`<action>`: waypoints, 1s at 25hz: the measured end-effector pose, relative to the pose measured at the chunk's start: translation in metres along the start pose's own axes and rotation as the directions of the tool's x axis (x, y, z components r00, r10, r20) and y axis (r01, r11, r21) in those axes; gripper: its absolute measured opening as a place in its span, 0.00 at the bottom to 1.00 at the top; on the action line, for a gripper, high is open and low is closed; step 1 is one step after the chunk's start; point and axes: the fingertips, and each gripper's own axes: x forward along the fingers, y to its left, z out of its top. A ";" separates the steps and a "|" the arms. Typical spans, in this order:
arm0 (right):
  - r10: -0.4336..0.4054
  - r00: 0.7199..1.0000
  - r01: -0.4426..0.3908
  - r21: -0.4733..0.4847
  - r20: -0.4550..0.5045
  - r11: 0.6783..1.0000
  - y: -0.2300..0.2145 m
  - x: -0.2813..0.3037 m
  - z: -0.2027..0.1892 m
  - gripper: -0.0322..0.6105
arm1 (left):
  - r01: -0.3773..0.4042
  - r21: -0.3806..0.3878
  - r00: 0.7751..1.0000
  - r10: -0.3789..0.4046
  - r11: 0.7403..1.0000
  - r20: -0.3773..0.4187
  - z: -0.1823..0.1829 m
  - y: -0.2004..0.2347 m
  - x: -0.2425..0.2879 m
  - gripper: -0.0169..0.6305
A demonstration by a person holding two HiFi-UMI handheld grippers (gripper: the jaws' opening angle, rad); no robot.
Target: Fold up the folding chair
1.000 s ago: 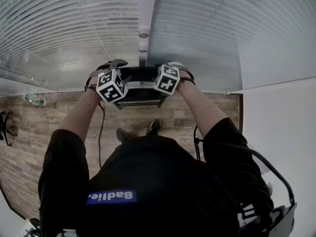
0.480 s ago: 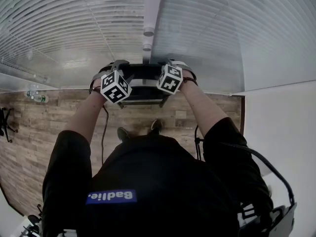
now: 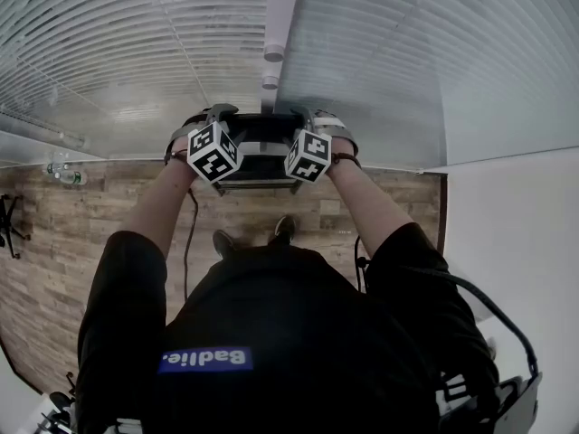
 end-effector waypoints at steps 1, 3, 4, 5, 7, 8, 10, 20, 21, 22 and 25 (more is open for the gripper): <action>-0.023 1.000 0.023 -0.010 -0.002 1.000 -0.001 -0.001 0.000 0.45 | 0.005 -0.001 1.000 -0.005 1.000 0.002 0.000 0.000 0.000 0.31; -0.058 0.998 0.058 -0.029 -0.006 0.998 -0.002 -0.003 -0.001 0.45 | 0.010 -0.002 1.000 -0.010 1.000 0.003 0.000 0.001 0.001 0.31; -0.070 0.998 0.069 -0.037 -0.008 0.997 -0.002 -0.003 -0.001 0.46 | 0.012 -0.001 1.000 -0.012 1.000 0.003 0.001 0.002 0.001 0.31; -0.079 0.997 0.078 -0.045 -0.010 0.996 -0.003 -0.004 -0.001 0.46 | 0.014 -0.001 1.000 -0.014 1.000 0.003 0.001 0.002 0.001 0.30; -0.105 0.994 0.104 -0.063 -0.015 0.993 -0.004 -0.005 0.000 0.46 | 0.018 -0.001 1.000 -0.018 1.000 0.006 0.001 0.003 0.001 0.30; -0.126 0.992 0.124 -0.072 -0.018 0.990 -0.005 -0.006 0.000 0.46 | 0.018 0.000 1.000 -0.018 1.000 0.009 0.001 0.003 0.001 0.30; -0.170 0.985 0.167 -0.086 -0.026 0.982 -0.007 -0.007 0.000 0.47 | 0.017 0.002 1.000 -0.017 1.000 0.011 0.001 0.003 0.002 0.30; -0.280 0.955 0.273 -0.083 -0.096 0.959 -0.011 -0.003 -0.001 0.49 | 0.015 0.002 1.000 -0.015 1.000 -0.007 0.002 0.010 0.007 0.30; -0.284 0.953 0.277 -0.084 -0.104 0.957 -0.012 -0.003 -0.001 0.49 | 0.013 0.000 1.000 -0.013 1.000 -0.010 0.003 0.011 0.008 0.30; -0.293 0.950 0.284 -0.088 -0.113 0.955 -0.013 -0.003 -0.001 0.49 | 0.012 -0.001 1.000 -0.012 1.000 -0.013 0.003 0.012 0.008 0.30; -0.321 0.938 0.309 -0.102 -0.129 0.945 -0.016 -0.002 -0.002 0.49 | 0.013 -0.003 1.000 -0.013 1.000 -0.022 0.003 0.014 0.010 0.30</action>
